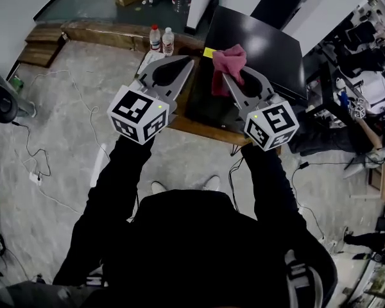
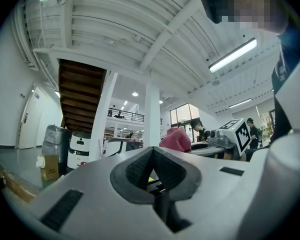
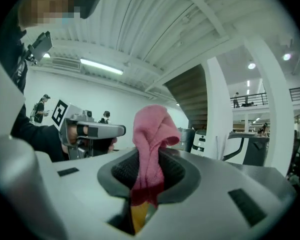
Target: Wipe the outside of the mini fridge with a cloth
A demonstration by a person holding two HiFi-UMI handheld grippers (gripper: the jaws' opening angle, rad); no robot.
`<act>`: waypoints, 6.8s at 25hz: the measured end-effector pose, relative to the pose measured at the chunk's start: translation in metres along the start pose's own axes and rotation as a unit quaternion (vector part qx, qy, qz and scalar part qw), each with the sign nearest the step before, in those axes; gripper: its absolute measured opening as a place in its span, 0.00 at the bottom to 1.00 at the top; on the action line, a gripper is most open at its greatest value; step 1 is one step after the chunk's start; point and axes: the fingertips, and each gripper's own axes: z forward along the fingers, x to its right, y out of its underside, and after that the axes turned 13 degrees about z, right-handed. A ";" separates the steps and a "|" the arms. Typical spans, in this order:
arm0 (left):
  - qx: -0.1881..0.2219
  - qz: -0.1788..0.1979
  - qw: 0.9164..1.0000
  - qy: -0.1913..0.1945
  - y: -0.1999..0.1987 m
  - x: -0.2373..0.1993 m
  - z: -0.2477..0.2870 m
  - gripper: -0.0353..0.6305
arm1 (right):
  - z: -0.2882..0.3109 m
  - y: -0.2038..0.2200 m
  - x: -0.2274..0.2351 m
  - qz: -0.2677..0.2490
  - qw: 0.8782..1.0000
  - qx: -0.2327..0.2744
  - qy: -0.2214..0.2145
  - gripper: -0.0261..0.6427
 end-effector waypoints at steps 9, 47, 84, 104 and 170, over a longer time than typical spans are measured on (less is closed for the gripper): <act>0.013 -0.027 0.999 0.029 0.033 -0.026 -0.023 0.06 | 0.021 0.029 -0.034 0.092 0.991 0.082 0.048 0.17; 0.021 -0.033 0.986 0.161 0.161 -0.269 0.113 0.06 | 0.271 0.063 0.045 0.253 0.923 0.233 0.176 0.17; -0.042 -0.034 0.930 0.364 0.302 -0.272 0.261 0.06 | 0.309 0.220 0.280 0.600 0.511 0.523 0.325 0.17; -0.210 -0.026 0.891 0.403 0.502 -0.216 0.270 0.06 | 0.324 0.395 0.301 0.655 0.452 0.452 0.404 0.17; -0.040 -0.079 0.869 0.487 0.266 -0.148 0.147 0.06 | 0.204 0.217 0.143 0.606 0.537 0.491 0.323 0.16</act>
